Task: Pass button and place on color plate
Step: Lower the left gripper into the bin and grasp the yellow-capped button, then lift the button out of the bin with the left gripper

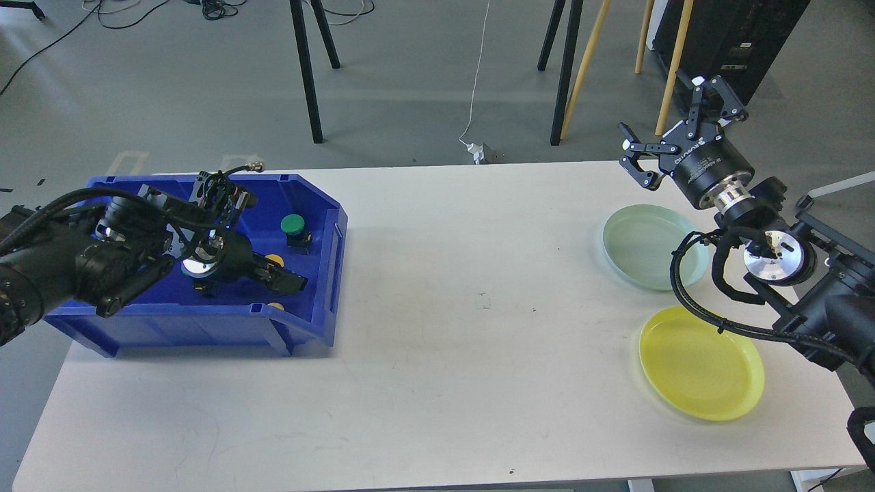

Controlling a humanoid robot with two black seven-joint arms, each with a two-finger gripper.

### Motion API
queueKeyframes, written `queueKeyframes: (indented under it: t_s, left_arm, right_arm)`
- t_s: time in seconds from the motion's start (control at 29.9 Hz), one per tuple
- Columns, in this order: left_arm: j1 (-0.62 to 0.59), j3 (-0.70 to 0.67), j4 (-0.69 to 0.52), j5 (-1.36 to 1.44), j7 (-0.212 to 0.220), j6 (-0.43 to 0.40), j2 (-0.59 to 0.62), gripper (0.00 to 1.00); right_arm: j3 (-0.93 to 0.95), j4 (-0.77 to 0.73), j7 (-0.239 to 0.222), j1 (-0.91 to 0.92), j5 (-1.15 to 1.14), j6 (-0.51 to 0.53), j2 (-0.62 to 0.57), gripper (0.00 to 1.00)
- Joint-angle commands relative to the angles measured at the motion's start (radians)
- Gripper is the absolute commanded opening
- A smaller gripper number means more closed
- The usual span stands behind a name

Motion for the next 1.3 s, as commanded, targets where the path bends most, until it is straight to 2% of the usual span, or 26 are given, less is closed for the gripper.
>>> queueKeyframes:
  t_s: [0.0, 0.1, 0.13, 0.2, 0.23, 0.37, 0.47, 0.53, 0.57, 0.77, 0.87, 1.0, 1.07, 1.17, 1.27]
  left_arm:
    - [0.002, 0.000, 0.012, 0.000, 0.000, 0.000, -0.007, 0.99]
    - [0.007, 0.000, 0.012, 0.000, 0.000, 0.015, -0.004, 0.95]
    - [0.008, 0.002, 0.012, 0.000, 0.000, 0.024, -0.004, 0.91]
    - [0.014, 0.002, 0.012, 0.001, 0.000, 0.051, -0.004, 0.73]
    - [0.016, 0.002, 0.012, 0.001, 0.000, 0.064, -0.004, 0.67]
    - [0.022, 0.009, 0.014, 0.004, 0.000, 0.088, -0.002, 0.52]
    - [0.016, 0.032, 0.014, 0.003, 0.000, 0.090, -0.004, 0.45]
    - [0.014, 0.038, 0.014, 0.004, 0.000, 0.090, 0.001, 0.14]
    - [0.013, 0.038, 0.014, 0.004, 0.000, 0.090, 0.004, 0.07]
    - [0.004, 0.037, 0.004, 0.003, 0.000, 0.087, 0.019, 0.02]
    - [-0.022, 0.032, -0.021, -0.002, 0.000, 0.075, 0.083, 0.02]
    - [-0.108, 0.018, -0.173, -0.013, 0.000, 0.000, 0.216, 0.02]
    - [-0.150, -0.006, -0.264, -0.022, 0.000, 0.000, 0.298, 0.02]
    - [-0.167, -0.099, -0.370, -0.089, 0.000, 0.000, 0.384, 0.02]
    - [-0.164, -0.214, -0.445, -0.215, 0.000, 0.000, 0.427, 0.03]
  right_arm:
    - [0.000, 0.000, 0.000, -0.008, 0.000, 0.000, 0.000, 1.00]
    - [0.000, 0.000, 0.000, -0.010, 0.000, 0.000, 0.000, 1.00]
    - [0.000, -0.001, 0.000, -0.014, 0.000, 0.000, 0.000, 1.00]
    - [0.000, -0.001, 0.000, -0.017, 0.001, 0.000, 0.000, 1.00]
    - [0.001, 0.000, 0.000, -0.017, 0.000, 0.000, 0.000, 1.00]
    - [0.001, 0.000, 0.000, -0.022, 0.001, 0.000, 0.000, 1.00]
    - [0.001, -0.001, 0.000, -0.024, 0.000, 0.000, 0.000, 1.00]
    - [0.001, -0.001, 0.000, -0.022, 0.000, 0.000, 0.000, 1.00]
    - [0.001, -0.001, 0.000, -0.024, 0.000, 0.000, 0.000, 1.00]
    - [0.003, 0.000, 0.001, -0.024, 0.000, 0.000, 0.000, 1.00]
    - [0.003, 0.000, 0.001, -0.024, 0.000, 0.000, 0.000, 1.00]
    - [0.001, 0.002, 0.000, -0.020, 0.000, 0.000, 0.000, 1.00]
    - [-0.002, 0.012, 0.001, -0.019, -0.002, 0.000, 0.000, 1.00]
    - [-0.008, 0.058, 0.001, -0.017, -0.020, 0.000, -0.024, 1.00]
    - [-0.009, 0.185, 0.003, -0.028, -0.126, -0.033, -0.086, 1.00]
